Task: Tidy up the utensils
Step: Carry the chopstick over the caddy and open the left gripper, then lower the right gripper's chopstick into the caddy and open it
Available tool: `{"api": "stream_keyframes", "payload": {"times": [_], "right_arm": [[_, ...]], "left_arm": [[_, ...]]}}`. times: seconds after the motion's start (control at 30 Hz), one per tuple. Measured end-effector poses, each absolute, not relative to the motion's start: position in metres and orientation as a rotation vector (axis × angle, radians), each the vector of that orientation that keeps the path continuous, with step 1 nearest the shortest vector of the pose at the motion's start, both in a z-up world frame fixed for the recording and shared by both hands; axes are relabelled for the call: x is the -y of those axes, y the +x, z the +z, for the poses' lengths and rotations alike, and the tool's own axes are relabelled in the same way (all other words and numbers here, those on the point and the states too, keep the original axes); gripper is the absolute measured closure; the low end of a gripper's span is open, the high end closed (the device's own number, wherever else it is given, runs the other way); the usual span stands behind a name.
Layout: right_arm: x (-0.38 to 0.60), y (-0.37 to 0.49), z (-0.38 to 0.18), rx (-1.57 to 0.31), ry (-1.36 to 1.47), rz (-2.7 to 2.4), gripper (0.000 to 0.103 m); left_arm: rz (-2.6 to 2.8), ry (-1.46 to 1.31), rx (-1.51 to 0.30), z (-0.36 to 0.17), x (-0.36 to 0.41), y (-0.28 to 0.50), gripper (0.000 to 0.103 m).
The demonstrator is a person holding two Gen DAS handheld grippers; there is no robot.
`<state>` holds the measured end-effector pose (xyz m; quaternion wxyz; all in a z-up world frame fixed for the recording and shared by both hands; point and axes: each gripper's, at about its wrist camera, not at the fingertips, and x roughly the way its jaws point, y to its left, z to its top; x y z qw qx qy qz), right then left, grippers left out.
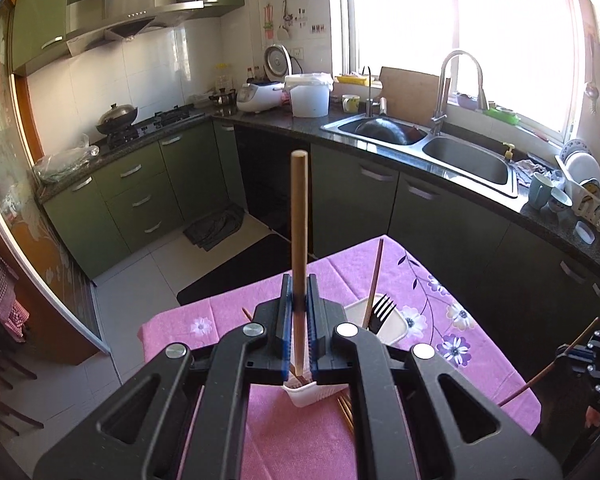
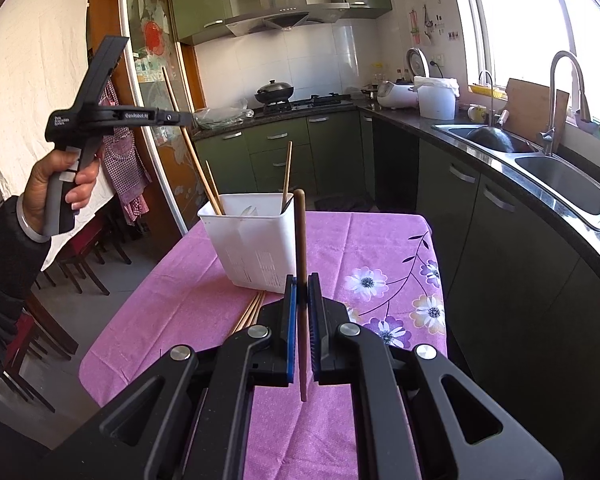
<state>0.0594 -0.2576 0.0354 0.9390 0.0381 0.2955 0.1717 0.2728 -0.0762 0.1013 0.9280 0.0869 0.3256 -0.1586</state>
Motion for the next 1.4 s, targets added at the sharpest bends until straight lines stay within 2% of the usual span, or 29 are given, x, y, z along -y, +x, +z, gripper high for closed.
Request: {"api": "stream_keyframes", "payload": {"times": [0.17, 0.27, 0.4, 0.53, 0.67, 0.83, 1.13, 1.3, 1.4], "right_arm": [[0.242, 0.073, 0.056, -0.572, 0.065, 0.375, 0.097], [0.231, 0.090, 0.077, -0.536, 0.072, 0.401, 0.097], [0.222, 0.117, 0.111, -0.455, 0.113, 0.412, 0.097], [0.211, 0.150, 0.135, -0.378, 0.166, 0.405, 0.097], [0.196, 0.183, 0.139, -0.337, 0.162, 0.347, 0.096], [0.179, 0.226, 0.115, -0.405, 0.169, 0.332, 0.096], [0.159, 0.254, 0.062, -0.522, 0.135, 0.319, 0.095], [0.167, 0.221, 0.062, -0.490, 0.119, 0.320, 0.094], [0.176, 0.186, 0.055, -0.490, 0.083, 0.309, 0.088]], "left_arm": [[-0.318, 0.148, -0.706, 0.078, 0.067, 0.270, 0.094], [-0.311, 0.124, -0.689, 0.078, 0.055, 0.257, 0.076], [-0.312, 0.093, -0.638, 0.086, 0.037, 0.224, 0.075], [-0.306, 0.067, -0.609, 0.088, 0.023, 0.187, 0.064], [-0.307, 0.030, -0.614, 0.079, 0.009, 0.153, 0.057], [-0.264, 0.030, -0.601, 0.061, 0.001, 0.118, 0.046], [-0.248, 0.016, -0.718, 0.024, 0.008, 0.119, 0.045], [-0.246, 0.024, -0.806, 0.000, 0.022, 0.134, 0.045], [-0.229, 0.029, -0.871, -0.020, 0.035, 0.147, 0.045]]}}
